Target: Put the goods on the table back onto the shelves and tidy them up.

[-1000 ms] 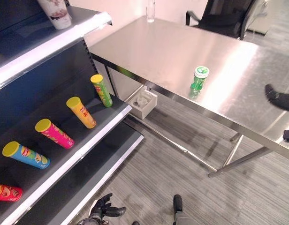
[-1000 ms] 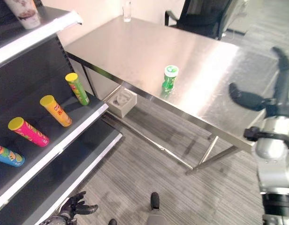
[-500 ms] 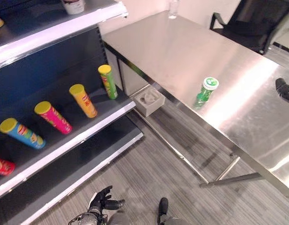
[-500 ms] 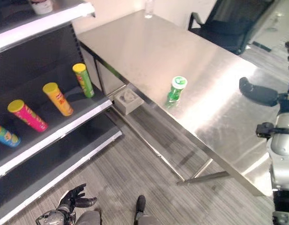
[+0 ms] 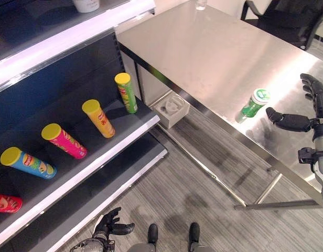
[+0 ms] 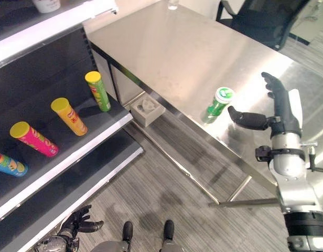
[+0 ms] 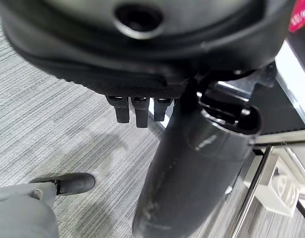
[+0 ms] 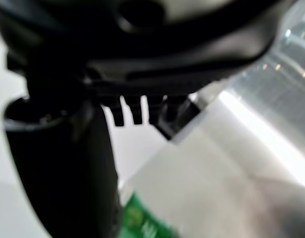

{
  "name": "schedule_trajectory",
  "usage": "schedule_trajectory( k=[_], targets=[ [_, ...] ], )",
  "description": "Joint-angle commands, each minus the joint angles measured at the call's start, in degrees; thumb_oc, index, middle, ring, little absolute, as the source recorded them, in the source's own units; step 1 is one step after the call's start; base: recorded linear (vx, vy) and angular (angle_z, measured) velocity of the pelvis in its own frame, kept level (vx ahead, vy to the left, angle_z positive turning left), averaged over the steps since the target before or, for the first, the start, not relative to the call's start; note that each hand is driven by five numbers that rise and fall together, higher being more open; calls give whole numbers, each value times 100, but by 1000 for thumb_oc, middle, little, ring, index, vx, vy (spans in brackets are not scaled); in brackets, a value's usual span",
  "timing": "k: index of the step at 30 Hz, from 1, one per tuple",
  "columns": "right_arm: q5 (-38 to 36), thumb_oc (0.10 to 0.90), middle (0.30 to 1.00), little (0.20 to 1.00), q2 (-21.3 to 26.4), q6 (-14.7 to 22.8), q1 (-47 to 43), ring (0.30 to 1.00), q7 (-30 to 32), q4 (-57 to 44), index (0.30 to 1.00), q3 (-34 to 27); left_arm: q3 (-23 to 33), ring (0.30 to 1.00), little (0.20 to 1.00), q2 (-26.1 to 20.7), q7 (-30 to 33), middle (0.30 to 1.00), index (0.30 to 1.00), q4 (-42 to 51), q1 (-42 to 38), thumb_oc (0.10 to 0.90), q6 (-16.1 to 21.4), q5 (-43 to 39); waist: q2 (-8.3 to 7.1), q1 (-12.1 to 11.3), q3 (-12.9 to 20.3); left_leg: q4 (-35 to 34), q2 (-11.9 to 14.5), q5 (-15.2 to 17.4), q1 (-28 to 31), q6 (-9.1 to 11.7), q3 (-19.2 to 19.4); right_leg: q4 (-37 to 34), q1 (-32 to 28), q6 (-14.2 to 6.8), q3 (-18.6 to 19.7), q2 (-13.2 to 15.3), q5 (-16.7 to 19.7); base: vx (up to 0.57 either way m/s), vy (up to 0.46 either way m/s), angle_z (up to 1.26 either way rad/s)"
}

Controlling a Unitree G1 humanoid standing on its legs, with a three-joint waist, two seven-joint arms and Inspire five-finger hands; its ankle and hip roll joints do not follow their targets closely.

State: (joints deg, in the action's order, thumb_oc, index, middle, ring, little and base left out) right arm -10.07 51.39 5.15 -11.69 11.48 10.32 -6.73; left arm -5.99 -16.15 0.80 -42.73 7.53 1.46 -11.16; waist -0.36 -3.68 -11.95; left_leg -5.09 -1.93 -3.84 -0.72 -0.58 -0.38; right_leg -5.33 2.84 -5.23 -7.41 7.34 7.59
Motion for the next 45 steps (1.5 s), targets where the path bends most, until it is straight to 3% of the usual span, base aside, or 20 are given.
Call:
schedule_trajectory(
  k=[1, 8, 26, 37, 45],
  targets=[
    [39, 800, 900, 900, 125, 339, -678, 900, 109, -128, 900, -166, -27, 900, 900, -245, 69, 900, 900, -36, -30, 800, 240, 3, -384, -157, 376, 9, 127, 476, -21, 372, -150, 157, -54, -797, 30, 491, -340, 0, 0, 0],
    [94, 800, 900, 900, -116, 281, -723, 900, 144, -156, 900, -7, -20, 900, 900, -230, 135, 900, 900, -19, -56, 800, 238, -37, -409, -210, 261, 9, 129, 436, -171, 363, -204, 132, 79, -804, 4, 506, -294, -1, -2, -1],
    [687, 800, 900, 900, -195, 42, -779, 900, 493, 165, 900, -33, -64, 900, 900, -234, 251, 900, 900, -86, -119, 800, 207, 62, -395, -273, 167, 9, 109, 450, -257, 337, -352, 157, 134, -828, -156, 555, -314, 11, -8, 3],
    [509, 800, 900, 900, -349, 47, -1015, 900, 669, 392, 900, -31, -106, 900, 900, -231, 265, 900, 900, -118, -112, 800, 171, 42, -370, -317, 156, 9, 104, 471, -262, 321, -384, 121, 136, -824, -147, 542, -305, 0, 0, 0],
    [79, 800, 900, 900, -758, 177, -1166, 900, 881, 505, 900, -159, -173, 900, 900, -207, 253, 900, 900, -156, -114, 800, 121, 70, -312, -356, 169, 9, 104, 490, -244, 310, -411, 93, 108, -825, -188, 546, -313, 0, 0, 0]
  ],
)
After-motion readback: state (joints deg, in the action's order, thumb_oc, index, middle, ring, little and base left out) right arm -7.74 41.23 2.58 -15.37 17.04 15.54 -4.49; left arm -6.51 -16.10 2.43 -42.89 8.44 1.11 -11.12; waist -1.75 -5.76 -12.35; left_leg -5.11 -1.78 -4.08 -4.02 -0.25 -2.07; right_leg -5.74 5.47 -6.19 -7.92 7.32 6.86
